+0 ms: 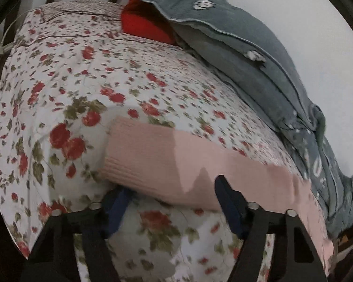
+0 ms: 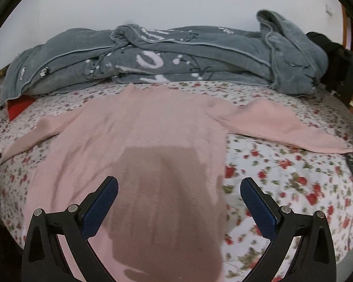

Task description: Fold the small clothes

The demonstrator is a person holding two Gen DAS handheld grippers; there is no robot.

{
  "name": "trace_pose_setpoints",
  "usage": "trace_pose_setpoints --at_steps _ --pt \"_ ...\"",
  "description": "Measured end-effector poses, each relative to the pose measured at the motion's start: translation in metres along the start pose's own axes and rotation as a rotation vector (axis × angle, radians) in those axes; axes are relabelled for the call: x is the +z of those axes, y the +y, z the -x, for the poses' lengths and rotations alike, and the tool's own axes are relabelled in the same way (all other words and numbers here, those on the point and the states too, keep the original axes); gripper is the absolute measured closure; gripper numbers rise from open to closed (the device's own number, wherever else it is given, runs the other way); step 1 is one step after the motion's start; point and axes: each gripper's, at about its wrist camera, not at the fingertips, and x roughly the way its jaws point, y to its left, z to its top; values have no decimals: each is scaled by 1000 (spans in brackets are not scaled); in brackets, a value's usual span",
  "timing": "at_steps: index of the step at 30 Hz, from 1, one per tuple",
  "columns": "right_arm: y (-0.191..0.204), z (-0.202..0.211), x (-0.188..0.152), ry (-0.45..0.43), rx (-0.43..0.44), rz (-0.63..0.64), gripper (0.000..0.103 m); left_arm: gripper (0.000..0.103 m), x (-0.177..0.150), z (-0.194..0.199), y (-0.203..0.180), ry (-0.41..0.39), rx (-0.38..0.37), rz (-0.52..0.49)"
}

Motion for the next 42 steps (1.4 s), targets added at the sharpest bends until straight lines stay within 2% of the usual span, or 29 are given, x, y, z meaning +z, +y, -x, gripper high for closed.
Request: trace_pose_setpoints --at_steps 1,2,4,5,9,12,14,17,22,26,28,32,34,37,39,42 --pt "1 -1 0 6 18 0 1 57 2 -2 1 -5 20 3" --pt "2 -3 1 11 35 2 1 62 4 -5 0 -11 54 4" --pt "1 -6 2 18 58 3 1 89 8 -5 -1 -10 90 0" --pt "1 -7 3 22 67 3 1 95 10 -3 -3 -14 93 5" --pt "-9 -11 5 34 105 -28 1 96 19 15 -30 -65 92 -47" --pt "-18 -14 7 50 118 -55 1 97 25 25 -68 -65 46 -110" --pt "-23 -13 8 48 118 -48 2 97 25 33 -104 -81 5 -174" --pt "-32 -4 9 0 105 -17 2 97 14 42 -169 -94 -58 -289" --pt "-62 3 10 -23 98 -33 2 97 -18 40 -283 -80 -150 -447" --pt "-93 7 8 -24 133 -73 2 97 -61 36 -379 -51 -221 -583" --pt "-107 9 7 -36 125 -80 2 97 -95 32 -427 -25 -272 -661" --pt "-133 14 6 -57 105 -95 2 97 -173 13 -495 64 -343 -774" --pt "-145 15 3 -57 104 -112 2 97 -209 -1 -517 115 -352 -818" --pt "-160 11 -3 -32 115 -129 2 97 -266 -27 -538 233 -355 -866" --pt "-167 8 -7 -15 111 -137 2 96 -297 -40 -542 282 -323 -915" --pt "-175 6 -10 -8 114 -144 2 90 -318 -47 -542 308 -299 -954"
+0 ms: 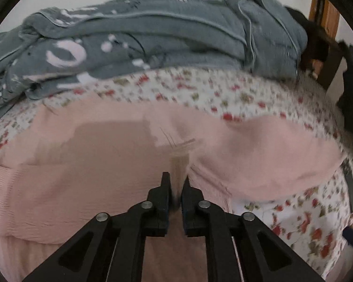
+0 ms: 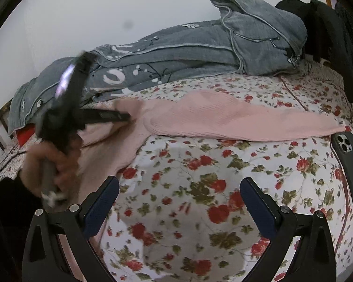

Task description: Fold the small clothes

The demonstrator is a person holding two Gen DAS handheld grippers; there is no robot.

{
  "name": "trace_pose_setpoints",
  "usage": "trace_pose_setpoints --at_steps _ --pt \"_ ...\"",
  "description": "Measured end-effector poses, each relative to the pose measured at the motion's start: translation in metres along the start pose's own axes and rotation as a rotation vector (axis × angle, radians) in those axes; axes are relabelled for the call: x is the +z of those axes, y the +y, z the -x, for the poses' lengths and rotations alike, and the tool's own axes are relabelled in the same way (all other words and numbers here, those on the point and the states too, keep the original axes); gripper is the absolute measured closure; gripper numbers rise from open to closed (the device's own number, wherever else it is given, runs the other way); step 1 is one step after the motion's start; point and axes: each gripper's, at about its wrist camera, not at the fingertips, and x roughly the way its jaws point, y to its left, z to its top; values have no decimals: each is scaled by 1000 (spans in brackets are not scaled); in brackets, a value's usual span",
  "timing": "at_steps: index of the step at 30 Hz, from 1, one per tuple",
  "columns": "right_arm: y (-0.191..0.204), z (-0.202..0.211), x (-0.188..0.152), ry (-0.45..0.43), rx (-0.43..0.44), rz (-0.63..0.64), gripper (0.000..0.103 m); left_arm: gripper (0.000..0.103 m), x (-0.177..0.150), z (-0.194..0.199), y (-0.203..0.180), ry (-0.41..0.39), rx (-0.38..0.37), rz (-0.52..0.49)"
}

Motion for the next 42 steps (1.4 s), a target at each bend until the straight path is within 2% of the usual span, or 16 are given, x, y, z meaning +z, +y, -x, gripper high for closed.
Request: trace_pose_setpoints --at_steps 5,6,7,8,9,11,15,20,23,28,30,31,32,35,38,42 --pt "0 -11 2 16 20 3 2 81 -5 32 24 -6 -15 12" --pt "2 -15 3 16 26 9 2 70 -1 36 31 -22 -11 20" --pt "6 -18 5 18 32 15 2 37 -2 43 44 -37 -3 31" --pt "12 -23 7 19 41 25 2 21 0 48 55 -60 13 46" --pt "16 -26 9 19 47 33 2 13 -4 62 74 -119 38 74" --pt "28 -35 14 15 63 49 2 14 -14 82 106 -177 73 97" --pt "49 -56 28 16 93 71 9 14 -32 101 169 -192 179 140" --pt "69 -92 46 49 100 77 37 16 -52 97 240 -163 310 218" --pt "81 -115 52 80 74 106 49 21 -60 88 265 -148 252 253" --pt "99 -152 63 153 15 132 55 22 -73 65 276 -123 162 264" --pt "106 -159 62 158 -5 174 74 22 -79 56 277 -97 151 275" --pt "110 -161 60 158 -5 200 90 22 -80 57 276 -103 147 278" --pt "112 -159 59 146 -6 213 97 22 -81 59 277 -114 142 282" --pt "101 -149 57 94 -34 162 98 21 -84 64 274 -123 152 282" --pt "92 -152 56 115 -40 117 97 21 -87 69 269 -136 173 259" --pt "93 -138 55 118 -47 153 85 20 -91 73 261 -133 212 217"
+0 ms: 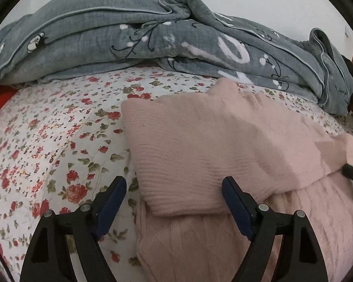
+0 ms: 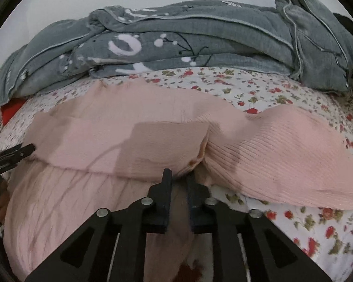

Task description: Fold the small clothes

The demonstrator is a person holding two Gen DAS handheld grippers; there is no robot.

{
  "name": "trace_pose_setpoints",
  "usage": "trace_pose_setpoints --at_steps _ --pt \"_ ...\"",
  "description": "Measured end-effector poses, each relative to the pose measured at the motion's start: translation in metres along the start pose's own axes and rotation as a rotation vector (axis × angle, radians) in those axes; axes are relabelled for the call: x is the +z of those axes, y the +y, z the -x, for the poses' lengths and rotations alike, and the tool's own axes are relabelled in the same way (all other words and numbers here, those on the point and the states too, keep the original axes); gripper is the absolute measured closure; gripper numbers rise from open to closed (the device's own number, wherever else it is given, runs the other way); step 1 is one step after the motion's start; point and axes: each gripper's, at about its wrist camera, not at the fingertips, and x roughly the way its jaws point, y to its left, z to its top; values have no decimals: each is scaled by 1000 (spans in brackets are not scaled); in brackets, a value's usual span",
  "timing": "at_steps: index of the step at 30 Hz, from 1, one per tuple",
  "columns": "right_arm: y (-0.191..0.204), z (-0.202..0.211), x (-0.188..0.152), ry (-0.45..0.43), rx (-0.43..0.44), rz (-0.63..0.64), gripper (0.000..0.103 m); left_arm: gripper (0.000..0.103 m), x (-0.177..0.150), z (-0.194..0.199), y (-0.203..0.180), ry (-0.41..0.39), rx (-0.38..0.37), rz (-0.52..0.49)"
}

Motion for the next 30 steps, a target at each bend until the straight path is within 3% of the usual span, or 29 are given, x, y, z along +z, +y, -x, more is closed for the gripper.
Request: trace_pose_setpoints --at_steps 1,2,4,13,18,23,30 --pt "-3 7 -3 -12 1 0 79 20 -1 2 0 -4 4 -2" --pt "-8 16 -7 -26 -2 -5 66 19 -2 3 -1 -8 11 -6" --pt "-26 36 -17 -59 -27 -30 54 17 -5 3 -3 -7 36 -14" --pt "-165 113 -63 -144 -206 -236 48 17 -5 2 -6 -12 65 -34" --pt "-231 118 -83 -163 -207 -396 48 16 -4 1 -6 -8 69 -31" --pt "-261 103 -86 -164 -157 -486 48 15 -4 -1 -6 -4 75 -32" --pt "-286 83 -66 -121 -174 -532 54 14 -4 -5 1 12 48 -5"
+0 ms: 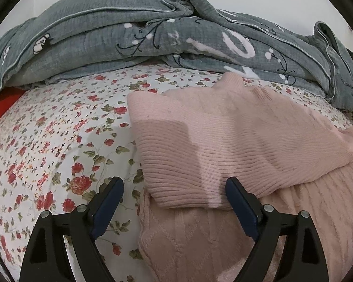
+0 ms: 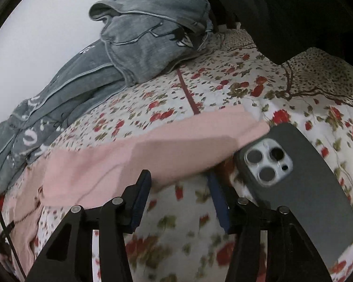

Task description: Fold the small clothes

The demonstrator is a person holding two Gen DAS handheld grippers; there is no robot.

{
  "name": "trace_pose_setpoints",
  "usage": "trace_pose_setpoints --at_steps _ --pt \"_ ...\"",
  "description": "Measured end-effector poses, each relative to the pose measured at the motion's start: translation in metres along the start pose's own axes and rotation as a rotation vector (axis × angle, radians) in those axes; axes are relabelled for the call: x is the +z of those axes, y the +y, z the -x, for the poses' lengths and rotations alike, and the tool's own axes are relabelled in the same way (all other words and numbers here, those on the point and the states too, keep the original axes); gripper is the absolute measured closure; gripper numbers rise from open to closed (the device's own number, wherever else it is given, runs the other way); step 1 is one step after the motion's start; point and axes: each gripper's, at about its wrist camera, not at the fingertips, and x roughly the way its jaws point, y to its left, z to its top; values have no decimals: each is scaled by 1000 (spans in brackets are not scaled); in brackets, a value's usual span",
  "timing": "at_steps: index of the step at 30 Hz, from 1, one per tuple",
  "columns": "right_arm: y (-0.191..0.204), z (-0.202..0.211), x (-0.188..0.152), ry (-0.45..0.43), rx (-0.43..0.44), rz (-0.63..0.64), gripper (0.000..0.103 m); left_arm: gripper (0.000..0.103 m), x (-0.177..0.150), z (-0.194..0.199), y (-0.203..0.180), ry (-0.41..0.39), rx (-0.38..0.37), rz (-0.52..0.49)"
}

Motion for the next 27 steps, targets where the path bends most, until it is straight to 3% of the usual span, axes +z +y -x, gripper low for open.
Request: trace_pose_setpoints --at_steps 3,6,8,11,17,20,27 --pt "-3 -6 8 -1 -10 -12 59 14 0 -1 2 4 -11 11" --pt "1 -9 14 -10 -53 23 71 14 1 -2 1 5 -11 11" --pt "3 -11 17 -14 -68 48 84 14 1 -2 1 5 -13 12" --pt "7 -12 22 -39 -92 77 93 14 1 -2 1 4 -16 16" --pt "44 15 33 -171 -157 190 96 14 0 -1 8 -4 -62 54" --pt "71 33 41 -219 -150 219 97 15 -2 2 14 -17 -98 84" --pt "187 78 52 -350 -93 374 97 15 -6 12 48 -53 -231 246"
